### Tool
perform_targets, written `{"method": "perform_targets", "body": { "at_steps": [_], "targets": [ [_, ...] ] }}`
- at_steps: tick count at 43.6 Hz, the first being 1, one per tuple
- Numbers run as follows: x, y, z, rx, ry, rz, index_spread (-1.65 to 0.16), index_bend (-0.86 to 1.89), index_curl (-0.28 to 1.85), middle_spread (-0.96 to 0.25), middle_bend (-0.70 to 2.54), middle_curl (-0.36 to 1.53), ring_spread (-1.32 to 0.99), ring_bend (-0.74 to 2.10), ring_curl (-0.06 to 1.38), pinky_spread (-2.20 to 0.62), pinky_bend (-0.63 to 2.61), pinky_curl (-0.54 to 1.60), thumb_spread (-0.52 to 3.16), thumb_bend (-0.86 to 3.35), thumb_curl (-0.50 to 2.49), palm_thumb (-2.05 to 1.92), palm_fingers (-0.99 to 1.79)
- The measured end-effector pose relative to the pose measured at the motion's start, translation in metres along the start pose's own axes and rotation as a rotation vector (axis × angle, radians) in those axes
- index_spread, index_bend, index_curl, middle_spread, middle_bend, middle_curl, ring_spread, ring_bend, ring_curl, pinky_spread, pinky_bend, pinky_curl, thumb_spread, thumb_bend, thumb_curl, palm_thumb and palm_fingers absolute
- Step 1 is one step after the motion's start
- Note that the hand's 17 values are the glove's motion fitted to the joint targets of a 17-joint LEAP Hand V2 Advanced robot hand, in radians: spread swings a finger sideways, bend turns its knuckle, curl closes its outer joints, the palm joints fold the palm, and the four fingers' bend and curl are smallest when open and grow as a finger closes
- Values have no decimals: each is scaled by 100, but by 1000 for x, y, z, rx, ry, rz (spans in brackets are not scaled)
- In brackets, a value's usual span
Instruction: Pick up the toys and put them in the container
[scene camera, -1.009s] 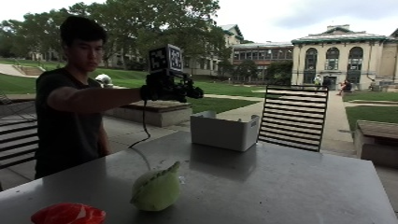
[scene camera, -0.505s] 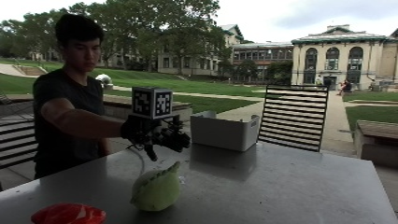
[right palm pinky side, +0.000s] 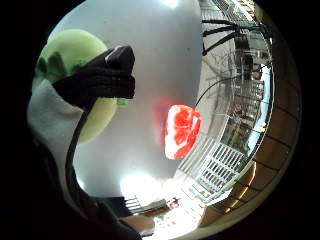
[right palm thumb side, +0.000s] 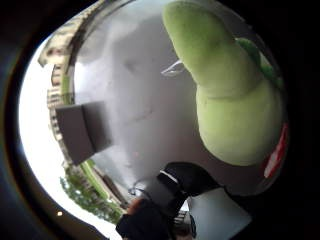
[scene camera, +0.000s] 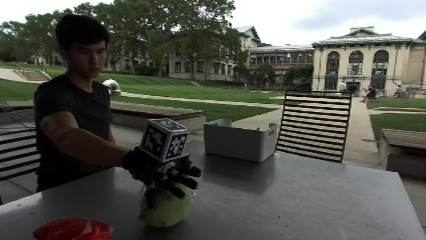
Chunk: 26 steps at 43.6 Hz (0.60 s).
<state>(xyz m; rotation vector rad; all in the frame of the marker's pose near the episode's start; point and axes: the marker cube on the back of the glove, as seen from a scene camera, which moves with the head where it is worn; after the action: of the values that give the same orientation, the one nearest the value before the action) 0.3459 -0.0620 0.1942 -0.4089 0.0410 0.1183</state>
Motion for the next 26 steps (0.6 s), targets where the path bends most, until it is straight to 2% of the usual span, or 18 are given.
{"method": "perform_targets", "body": {
  "at_steps": [15, 22, 26],
  "targets": [
    [13, -13, 35, -84, 22, 16, -25, -5, 6, -6, 12, 32, -9, 57, 30, -7, 162, 47, 102, 6, 33, 39, -29],
    [11, -14, 50, -103, 47, 11, -25, -14, -2, -5, 13, 29, -16, 109, 43, -28, 181, 48, 112, 25, 40, 70, -2],
    [12, -11, 50, -115, 37, 9, -26, -8, -2, -7, 26, 33, -25, 129, 47, -34, 173, 44, 113, 30, 44, 79, 8]
  ]
}}
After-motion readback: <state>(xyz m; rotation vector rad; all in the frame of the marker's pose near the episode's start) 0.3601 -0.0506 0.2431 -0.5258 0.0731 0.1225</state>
